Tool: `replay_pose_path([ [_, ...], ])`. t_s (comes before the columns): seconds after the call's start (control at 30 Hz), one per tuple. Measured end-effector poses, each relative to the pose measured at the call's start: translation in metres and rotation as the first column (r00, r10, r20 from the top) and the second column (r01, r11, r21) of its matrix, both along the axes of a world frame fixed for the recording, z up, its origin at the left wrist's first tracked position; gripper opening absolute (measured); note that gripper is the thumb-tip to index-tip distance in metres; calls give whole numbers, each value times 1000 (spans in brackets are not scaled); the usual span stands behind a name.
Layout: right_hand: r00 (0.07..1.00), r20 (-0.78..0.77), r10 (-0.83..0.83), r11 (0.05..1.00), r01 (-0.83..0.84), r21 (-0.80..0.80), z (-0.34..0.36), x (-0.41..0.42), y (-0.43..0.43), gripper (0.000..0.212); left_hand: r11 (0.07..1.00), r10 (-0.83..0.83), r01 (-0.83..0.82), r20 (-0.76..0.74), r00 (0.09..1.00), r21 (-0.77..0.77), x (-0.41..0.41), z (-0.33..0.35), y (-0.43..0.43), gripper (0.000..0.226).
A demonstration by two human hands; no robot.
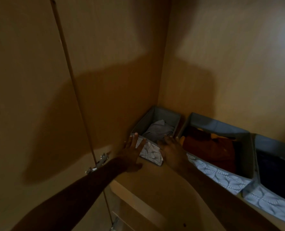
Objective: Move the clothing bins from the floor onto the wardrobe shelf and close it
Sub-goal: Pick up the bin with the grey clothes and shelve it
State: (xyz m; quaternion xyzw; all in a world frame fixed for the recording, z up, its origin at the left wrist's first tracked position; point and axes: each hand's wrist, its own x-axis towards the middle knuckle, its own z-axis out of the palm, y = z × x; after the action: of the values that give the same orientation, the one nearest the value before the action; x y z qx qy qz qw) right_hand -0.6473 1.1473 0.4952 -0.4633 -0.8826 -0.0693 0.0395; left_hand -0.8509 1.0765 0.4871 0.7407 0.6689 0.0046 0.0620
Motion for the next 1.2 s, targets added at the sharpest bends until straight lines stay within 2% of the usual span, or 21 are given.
replay_pose_path([
  [0.07,999,38,-25,1000,24,18,-1,-1,7,46,1000,7,-8,-15,1000,-28,0,0,11,115],
  [0.3,998,24,-60,998,60,-30,6,-1,29,48,995,-11,5,-70,997,-95,4,15,36,120],
  [0.77,985,-59,-161,981,153,-122,13,-5,46,52,988,-77,70,-40,996,-136,-8,14,74,122],
  [0.97,985,-75,-158,977,145,-158,16,-4,42,56,993,-50,54,39,998,-109,-8,8,76,122],
  [1.03,980,-104,-168,964,141,-224,14,-3,39,60,995,-39,49,110,993,-92,-8,12,72,117],
  [1.1,970,-190,-153,963,103,-250,14,-4,32,64,999,20,-5,306,952,-50,-11,12,68,102],
  [1.13,959,-254,-124,971,66,-228,15,-4,26,68,999,46,-47,428,903,-10,-12,13,64,94],
  [1.2,913,-404,-53,984,-21,-177,16,-4,15,62,989,65,-137,668,741,56,-12,14,52,79],
])
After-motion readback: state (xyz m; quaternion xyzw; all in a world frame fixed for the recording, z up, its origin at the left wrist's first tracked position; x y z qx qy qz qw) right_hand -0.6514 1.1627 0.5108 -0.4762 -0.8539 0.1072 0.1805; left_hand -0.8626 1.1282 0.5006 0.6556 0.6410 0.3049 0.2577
